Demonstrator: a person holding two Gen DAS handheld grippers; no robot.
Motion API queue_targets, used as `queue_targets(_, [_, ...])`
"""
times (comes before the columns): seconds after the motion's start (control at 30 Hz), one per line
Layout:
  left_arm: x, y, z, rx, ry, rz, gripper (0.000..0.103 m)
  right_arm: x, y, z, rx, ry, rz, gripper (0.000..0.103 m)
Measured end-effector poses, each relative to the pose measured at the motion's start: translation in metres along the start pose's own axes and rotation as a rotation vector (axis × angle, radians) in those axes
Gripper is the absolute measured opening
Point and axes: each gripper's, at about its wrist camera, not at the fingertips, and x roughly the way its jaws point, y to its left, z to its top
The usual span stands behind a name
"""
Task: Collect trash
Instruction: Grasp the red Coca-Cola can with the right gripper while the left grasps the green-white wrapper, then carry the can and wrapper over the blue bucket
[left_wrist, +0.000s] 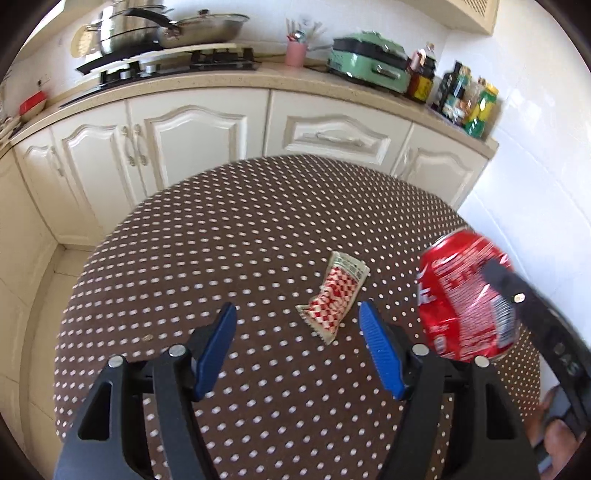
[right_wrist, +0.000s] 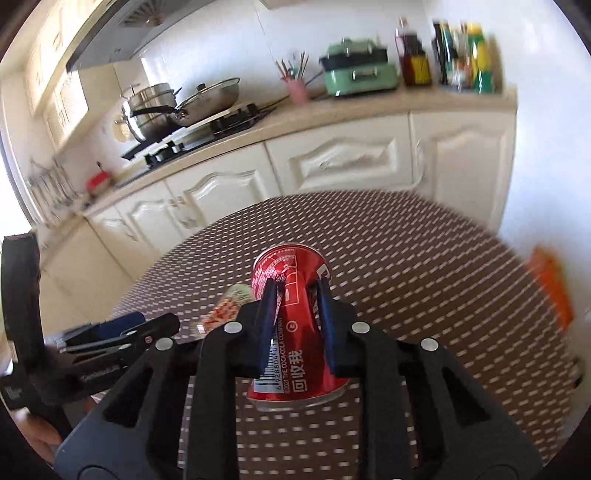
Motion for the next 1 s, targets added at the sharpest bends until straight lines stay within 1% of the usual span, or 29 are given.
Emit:
queue_targets(0.07, [0.012, -0.007, 0.002, 0.033, 0.021, 0.014, 0.068, -0.001, 0.003, -0.001, -0.04, -0.012, -0.032, 0.022])
queue_targets(0.3, [0.045, -0.025, 0.007, 0.12, 0.076, 0.07, 0.067, 0.007, 0.008, -0.002, -0.078, -0.014, -0.036, 0.022])
queue_targets(0.33, [0.047, -0.026, 0.006, 0.124, 0.083, 0.079, 0.061, 0.009, 0.01, -0.001, -0.082, -0.012, -0.036, 0.022])
queue_targets(0.37, [0.05, -0.026, 0.005, 0.133, 0.09, 0.087, 0.047, 0.009, 0.01, -0.001, -0.083, -0.011, -0.036, 0.022])
queue_targets(0.4, [0.049, -0.027, 0.005, 0.142, 0.077, 0.093, 0.036, 0.009, 0.009, 0.0, -0.082, -0.01, -0.034, 0.022])
queue_targets(0.43, [0.049, -0.027, 0.005, 0.144, 0.078, 0.087, 0.034, 0.01, 0.01, 0.0, -0.084, -0.006, -0.03, 0.022])
queue_targets(0.47, [0.048, -0.027, 0.005, 0.145, 0.077, 0.079, 0.021, 0.01, 0.011, 0.0, -0.089, -0.005, -0.031, 0.022])
queue_targets(0.5, [0.046, -0.026, 0.005, 0.145, 0.075, 0.074, 0.018, 0.008, 0.011, -0.001, -0.093, -0.003, -0.03, 0.022])
queue_targets(0.67, [0.033, -0.023, 0.0, 0.131, 0.053, 0.054, 0.016, 0.009, 0.019, 0.0, -0.115, 0.032, -0.017, 0.023])
queue_targets(0.77, [0.016, -0.017, -0.003, 0.113, 0.026, 0.035, 0.016, 0.01, 0.021, 0.002, -0.119, 0.045, -0.034, 0.024])
queue_targets(0.83, [0.003, -0.011, -0.006, 0.103, 0.007, 0.024, 0.016, 0.013, 0.023, 0.002, -0.135, 0.074, -0.061, 0.026])
queue_targets(0.93, [-0.014, -0.001, -0.012, 0.091, -0.019, 0.013, 0.016, 0.012, 0.024, 0.0, -0.15, 0.087, -0.075, 0.024])
queue_targets(1.0, [-0.026, 0.005, -0.017, 0.079, -0.037, 0.009, 0.016, 0.009, 0.027, -0.002, -0.144, 0.08, -0.065, 0.023])
